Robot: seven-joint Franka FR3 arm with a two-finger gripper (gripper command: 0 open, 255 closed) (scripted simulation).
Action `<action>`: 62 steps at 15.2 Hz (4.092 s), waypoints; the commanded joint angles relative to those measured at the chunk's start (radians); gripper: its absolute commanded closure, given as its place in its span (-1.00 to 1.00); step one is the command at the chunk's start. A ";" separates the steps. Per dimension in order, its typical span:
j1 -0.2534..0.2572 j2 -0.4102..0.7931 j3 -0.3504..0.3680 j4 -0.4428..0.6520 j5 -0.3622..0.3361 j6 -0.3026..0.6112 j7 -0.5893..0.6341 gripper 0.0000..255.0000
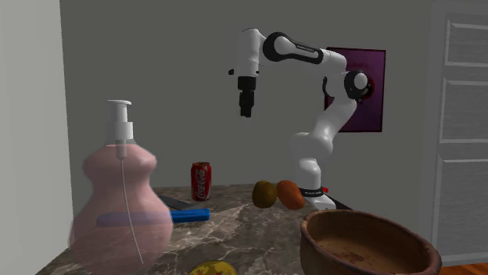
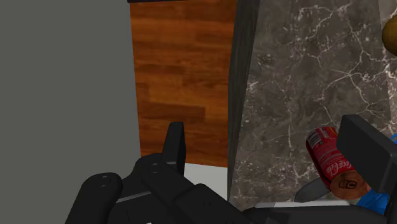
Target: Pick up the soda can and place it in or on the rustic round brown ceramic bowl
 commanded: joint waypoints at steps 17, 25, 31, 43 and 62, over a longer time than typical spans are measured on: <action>0.067 0.472 0.116 0.080 0.087 0.375 0.082 -1.00; 0.093 0.708 0.162 0.194 0.084 0.492 0.117 -1.00; 0.094 0.734 0.164 0.140 0.079 0.572 0.121 -1.00; 0.094 0.736 0.164 0.135 0.078 0.580 0.121 1.00; 0.093 0.688 0.160 0.260 0.087 0.407 0.114 1.00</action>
